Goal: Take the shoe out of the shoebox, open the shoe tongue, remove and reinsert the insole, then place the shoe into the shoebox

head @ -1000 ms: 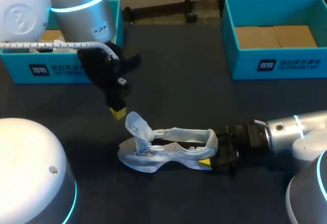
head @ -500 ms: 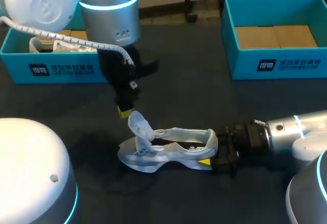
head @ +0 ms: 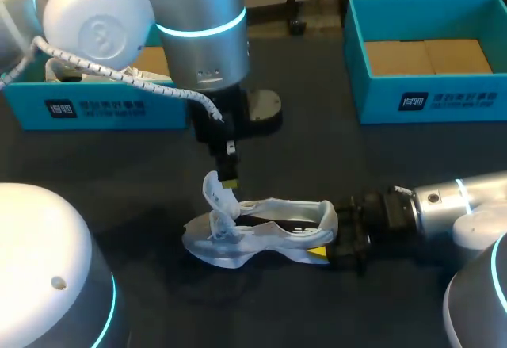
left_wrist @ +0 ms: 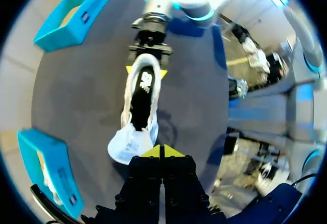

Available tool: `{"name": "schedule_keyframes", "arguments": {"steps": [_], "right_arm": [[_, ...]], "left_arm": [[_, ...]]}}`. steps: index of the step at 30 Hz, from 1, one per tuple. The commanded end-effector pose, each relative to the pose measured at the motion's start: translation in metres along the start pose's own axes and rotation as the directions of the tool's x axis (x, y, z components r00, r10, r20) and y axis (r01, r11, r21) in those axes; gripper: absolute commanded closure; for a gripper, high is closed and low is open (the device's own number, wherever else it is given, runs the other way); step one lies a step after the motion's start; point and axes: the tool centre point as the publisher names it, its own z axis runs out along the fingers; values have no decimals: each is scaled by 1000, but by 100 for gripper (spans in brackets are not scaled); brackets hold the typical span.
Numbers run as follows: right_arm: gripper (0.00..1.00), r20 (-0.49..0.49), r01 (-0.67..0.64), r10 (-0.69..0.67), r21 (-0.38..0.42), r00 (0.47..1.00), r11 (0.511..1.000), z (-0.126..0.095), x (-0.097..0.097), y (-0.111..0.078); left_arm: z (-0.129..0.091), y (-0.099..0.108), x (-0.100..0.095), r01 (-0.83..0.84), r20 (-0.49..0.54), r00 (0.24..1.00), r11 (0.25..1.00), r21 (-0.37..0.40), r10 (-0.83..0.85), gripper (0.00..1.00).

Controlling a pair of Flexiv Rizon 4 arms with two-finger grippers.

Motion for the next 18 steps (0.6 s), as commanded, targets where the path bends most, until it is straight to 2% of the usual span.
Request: {"name": "schedule_keyframes", "arguments": {"steps": [1,7,9,11,12,14,18], "right_arm": [[100,2,-1,1,2,1000,1000,-1,1,0],[100,2,-1,1,2,1000,1000,-1,1,0],[100,2,-1,1,2,1000,1000,-1,1,0],[100,2,-1,1,2,1000,1000,-1,1,0],[100,2,-1,1,2,1000,1000,-1,1,0],[100,2,-1,1,2,1000,1000,-1,1,0],[100,2,-1,1,2,1000,1000,-1,1,0]], "left_arm": [[1,-4,-6,-8,-13,1000,1000,-8,8,100],[1,-4,-6,-8,-13,1000,1000,-8,8,100],[6,-13,-13,-39,-73,996,999,20,40,100],[11,-21,-19,-25,-60,998,999,20,27,100],[15,-26,-20,-66,-107,992,997,31,69,100],[22,-35,-23,-38,-74,997,999,13,39,100],[34,-51,-24,-74,-90,993,997,1,74,100]]}}
